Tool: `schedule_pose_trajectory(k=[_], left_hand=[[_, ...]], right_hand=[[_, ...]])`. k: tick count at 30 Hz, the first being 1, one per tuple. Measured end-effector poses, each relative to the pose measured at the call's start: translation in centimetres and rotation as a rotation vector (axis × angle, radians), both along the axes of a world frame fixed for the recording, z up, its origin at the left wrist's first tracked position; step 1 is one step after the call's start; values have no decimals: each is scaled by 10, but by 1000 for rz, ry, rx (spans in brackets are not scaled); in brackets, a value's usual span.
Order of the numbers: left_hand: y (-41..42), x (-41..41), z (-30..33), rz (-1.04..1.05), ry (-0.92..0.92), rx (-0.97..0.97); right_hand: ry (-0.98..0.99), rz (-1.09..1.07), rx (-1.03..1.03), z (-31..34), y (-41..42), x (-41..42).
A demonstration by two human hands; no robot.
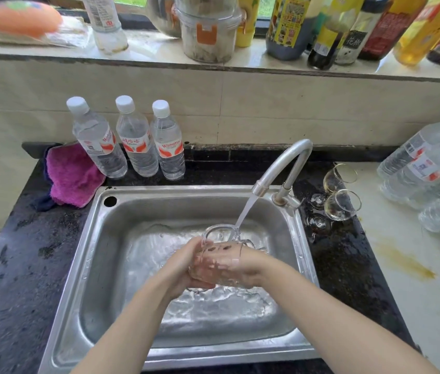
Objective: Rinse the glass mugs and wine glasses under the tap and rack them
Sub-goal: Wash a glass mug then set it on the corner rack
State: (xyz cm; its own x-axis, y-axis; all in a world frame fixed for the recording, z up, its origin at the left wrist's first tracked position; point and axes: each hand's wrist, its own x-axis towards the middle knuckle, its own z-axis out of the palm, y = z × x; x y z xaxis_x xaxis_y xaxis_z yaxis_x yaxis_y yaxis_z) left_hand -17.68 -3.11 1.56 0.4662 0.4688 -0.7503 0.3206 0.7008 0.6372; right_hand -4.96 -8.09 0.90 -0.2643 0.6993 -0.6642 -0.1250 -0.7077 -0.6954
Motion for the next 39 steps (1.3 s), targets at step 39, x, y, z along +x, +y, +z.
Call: schedule_pose_trajectory(k=[39], left_hand=[[13,46,-2,332,-145,105]], right_hand=[[-762,-296,459,56,-1,48]])
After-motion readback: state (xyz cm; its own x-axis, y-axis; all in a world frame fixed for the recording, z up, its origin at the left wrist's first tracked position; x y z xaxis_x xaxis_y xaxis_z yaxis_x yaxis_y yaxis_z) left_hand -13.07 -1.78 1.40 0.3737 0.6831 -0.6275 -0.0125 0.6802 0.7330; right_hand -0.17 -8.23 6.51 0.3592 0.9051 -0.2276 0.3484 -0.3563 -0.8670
